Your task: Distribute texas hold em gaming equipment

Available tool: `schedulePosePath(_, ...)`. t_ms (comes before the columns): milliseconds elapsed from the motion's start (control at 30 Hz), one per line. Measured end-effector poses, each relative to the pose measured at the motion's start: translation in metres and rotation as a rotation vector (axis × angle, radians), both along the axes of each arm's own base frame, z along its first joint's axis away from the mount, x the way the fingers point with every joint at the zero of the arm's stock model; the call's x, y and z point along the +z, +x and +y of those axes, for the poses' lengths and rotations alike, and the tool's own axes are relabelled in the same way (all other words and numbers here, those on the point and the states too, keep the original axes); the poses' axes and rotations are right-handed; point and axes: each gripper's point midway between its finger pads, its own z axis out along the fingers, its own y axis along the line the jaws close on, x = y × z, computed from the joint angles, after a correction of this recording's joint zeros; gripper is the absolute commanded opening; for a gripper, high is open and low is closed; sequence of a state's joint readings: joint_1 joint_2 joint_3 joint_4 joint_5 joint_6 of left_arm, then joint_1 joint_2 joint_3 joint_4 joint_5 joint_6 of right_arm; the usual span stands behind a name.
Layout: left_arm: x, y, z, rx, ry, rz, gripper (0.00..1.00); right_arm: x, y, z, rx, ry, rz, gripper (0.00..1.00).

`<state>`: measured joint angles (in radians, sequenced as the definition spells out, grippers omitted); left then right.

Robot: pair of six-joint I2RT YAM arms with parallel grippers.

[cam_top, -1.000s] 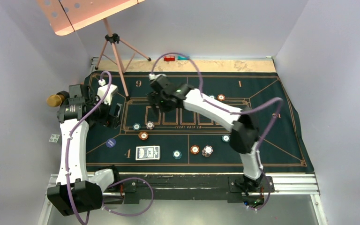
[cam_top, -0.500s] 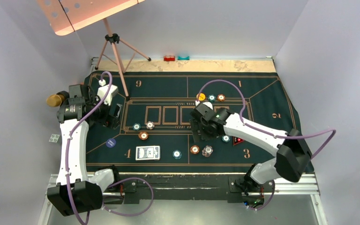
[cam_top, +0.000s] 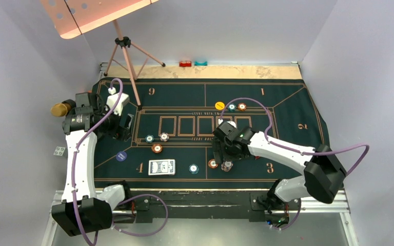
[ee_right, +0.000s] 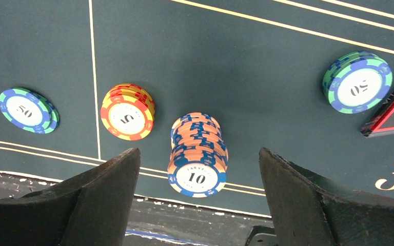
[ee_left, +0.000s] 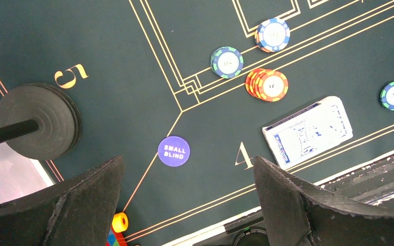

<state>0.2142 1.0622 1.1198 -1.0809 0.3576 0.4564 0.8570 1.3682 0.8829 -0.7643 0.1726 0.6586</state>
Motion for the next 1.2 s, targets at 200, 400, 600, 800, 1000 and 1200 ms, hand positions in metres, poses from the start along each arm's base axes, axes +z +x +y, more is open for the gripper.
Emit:
schedulePosePath(200, 0.0, 0.0, 0.001, 0.003, 0.005, 0.001, 1.0, -0.012, 0.001, 0.004, 0.0, 0.004, 0.012, 0.79)
schedulePosePath(400, 0.0, 0.0, 0.002, 0.006, 0.011, 0.002, 1.0, -0.021, -0.001, 0.004, 0.002, 0.0, 0.024, 0.69)
schedulePosePath(600, 0.0, 0.0, 0.003, 0.007, 0.013, 0.002, 1.0, -0.025, -0.004, 0.005, 0.007, 0.009, 0.036, 0.53)
schedulePosePath(800, -0.001, 0.0, 0.003, 0.01, 0.016, 0.003, 1.0, -0.025, -0.005, 0.004, 0.007, 0.007, 0.039, 0.4)
schedulePosePath(1000, -0.001, 0.0, 0.004, 0.011, 0.018, 0.003, 1.0, -0.023, -0.008, 0.0, 0.006, -0.001, 0.047, 0.36)
schedulePosePath(1200, -0.001, 0.0, 0.004, 0.011, 0.019, 0.002, 1.0, 0.003, 0.0, 0.006, 0.007, 0.012, 0.031, 0.33)
